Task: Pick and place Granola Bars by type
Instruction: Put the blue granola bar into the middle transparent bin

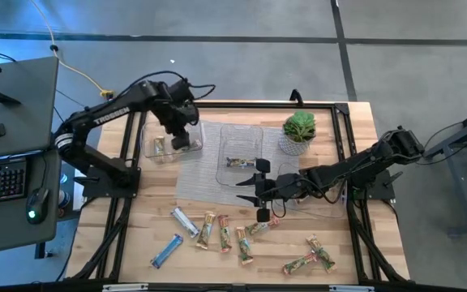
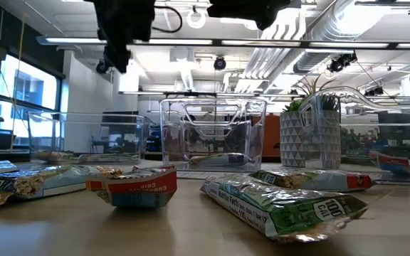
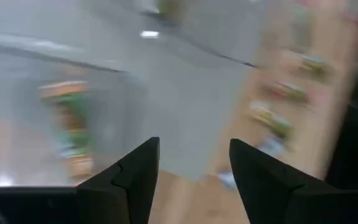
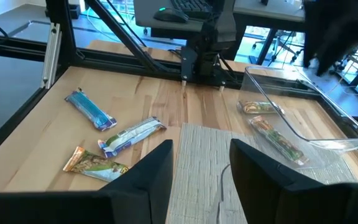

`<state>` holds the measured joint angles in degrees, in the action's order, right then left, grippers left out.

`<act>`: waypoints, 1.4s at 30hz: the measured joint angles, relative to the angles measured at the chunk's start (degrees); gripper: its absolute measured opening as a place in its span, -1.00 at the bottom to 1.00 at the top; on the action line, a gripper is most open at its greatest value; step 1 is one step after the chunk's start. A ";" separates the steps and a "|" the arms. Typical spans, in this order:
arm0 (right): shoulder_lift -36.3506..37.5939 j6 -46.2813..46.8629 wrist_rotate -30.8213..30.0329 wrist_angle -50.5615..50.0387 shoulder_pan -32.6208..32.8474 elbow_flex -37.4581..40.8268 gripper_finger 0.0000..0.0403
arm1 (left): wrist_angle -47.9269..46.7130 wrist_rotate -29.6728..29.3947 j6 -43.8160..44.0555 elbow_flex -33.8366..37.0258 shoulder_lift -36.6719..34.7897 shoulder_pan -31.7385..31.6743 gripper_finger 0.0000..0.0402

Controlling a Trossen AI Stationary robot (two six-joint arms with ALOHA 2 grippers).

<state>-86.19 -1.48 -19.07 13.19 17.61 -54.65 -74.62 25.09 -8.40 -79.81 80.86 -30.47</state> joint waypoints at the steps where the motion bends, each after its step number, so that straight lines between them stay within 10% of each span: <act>1: 0.00 -0.01 0.07 0.03 0.00 0.01 -0.29 | -0.76 2.81 -1.32 0.33 -0.76 0.73 -0.05; 23: 0.00 -2.54 0.00 0.44 0.00 0.09 -0.29 | 24.10 -14.00 33.86 41.10 -29.71 44.12 -0.05; 33: 0.00 -2.49 0.39 0.44 0.00 0.09 -0.29 | 54.23 -11.86 21.30 52.29 -25.76 50.93 -0.05; 42: 0.00 -2.49 0.39 0.42 0.00 0.09 -0.29 | 60.75 -20.49 6.93 51.87 -16.53 58.56 -0.05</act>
<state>-86.19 -3.97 -18.68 13.61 17.60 -54.57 -13.87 4.60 -1.47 -27.94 64.33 28.08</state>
